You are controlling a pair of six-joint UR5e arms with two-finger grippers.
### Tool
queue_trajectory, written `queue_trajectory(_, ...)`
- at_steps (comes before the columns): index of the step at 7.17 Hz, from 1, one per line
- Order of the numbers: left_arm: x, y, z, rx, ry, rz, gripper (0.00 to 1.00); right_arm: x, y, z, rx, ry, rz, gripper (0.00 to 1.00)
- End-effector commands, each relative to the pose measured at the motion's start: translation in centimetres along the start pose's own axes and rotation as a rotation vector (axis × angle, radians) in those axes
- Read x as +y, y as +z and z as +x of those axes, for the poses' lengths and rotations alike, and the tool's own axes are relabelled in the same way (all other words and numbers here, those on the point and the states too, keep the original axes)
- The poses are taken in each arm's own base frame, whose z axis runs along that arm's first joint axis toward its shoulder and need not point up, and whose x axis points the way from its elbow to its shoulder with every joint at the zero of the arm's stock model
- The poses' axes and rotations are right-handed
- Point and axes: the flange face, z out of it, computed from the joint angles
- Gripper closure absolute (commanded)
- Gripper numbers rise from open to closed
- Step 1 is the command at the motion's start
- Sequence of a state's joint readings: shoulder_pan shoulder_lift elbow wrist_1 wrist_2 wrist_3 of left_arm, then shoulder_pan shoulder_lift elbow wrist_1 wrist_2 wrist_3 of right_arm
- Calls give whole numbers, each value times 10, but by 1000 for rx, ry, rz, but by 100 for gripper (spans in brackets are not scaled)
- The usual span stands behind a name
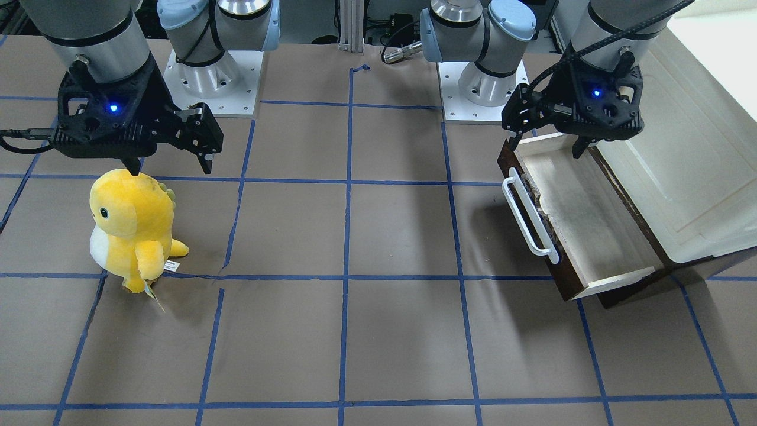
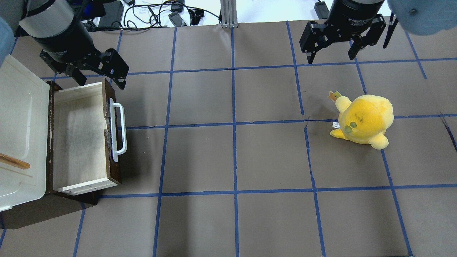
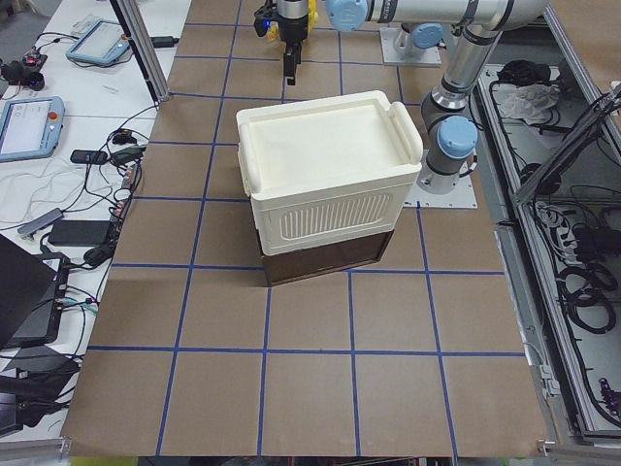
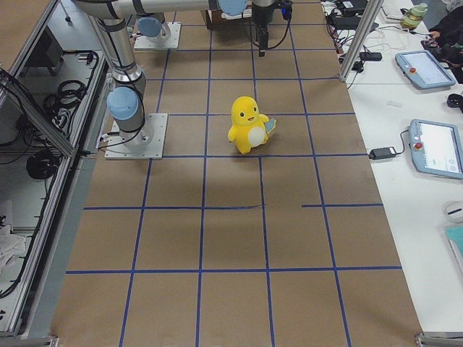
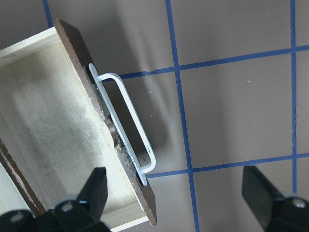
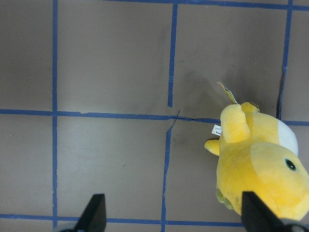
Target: Pull drawer sideways
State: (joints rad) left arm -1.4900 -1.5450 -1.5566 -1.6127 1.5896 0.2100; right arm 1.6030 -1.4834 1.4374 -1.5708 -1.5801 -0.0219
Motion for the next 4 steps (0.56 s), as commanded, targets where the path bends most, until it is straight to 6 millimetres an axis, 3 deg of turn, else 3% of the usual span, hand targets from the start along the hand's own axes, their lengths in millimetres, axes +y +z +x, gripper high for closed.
queue_trajectory(1,1,0,3,18,-31,4,0,0,0,0,1,0,0,0)
queue_trajectory(4,1,0,3,21,-31,5,0,0,0,0,0,0,0,0)
